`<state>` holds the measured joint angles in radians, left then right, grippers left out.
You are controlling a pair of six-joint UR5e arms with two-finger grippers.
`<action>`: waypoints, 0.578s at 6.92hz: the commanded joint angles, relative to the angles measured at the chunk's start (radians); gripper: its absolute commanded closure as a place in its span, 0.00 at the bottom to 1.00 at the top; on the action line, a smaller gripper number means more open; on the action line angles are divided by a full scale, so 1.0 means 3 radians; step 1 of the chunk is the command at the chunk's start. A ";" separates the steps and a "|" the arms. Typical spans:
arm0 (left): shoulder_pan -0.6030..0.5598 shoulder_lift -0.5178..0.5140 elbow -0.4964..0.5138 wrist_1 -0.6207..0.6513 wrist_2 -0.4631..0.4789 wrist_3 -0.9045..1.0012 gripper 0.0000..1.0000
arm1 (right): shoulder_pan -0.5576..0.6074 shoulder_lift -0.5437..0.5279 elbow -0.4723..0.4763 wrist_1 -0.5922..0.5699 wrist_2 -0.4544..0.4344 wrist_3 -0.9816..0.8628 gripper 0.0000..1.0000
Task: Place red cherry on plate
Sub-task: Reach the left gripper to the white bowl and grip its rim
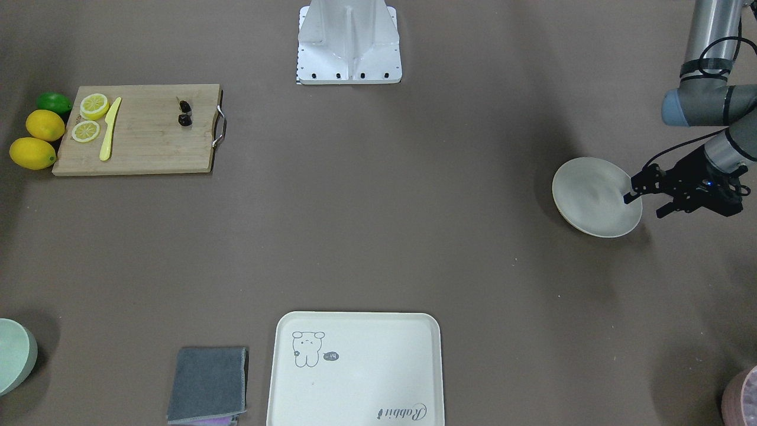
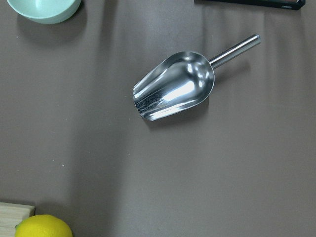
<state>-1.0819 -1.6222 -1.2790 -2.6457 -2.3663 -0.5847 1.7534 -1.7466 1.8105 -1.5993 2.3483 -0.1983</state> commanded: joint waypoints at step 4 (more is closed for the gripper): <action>0.0088 0.0044 0.0131 -0.0383 0.0044 -0.0045 1.00 | 0.0046 -0.0028 0.0009 0.0003 0.0026 -0.0009 0.01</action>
<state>-1.0591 -1.6109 -1.2556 -2.7262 -2.3536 -0.6022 1.7655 -1.7548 1.8121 -1.5984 2.3514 -0.2009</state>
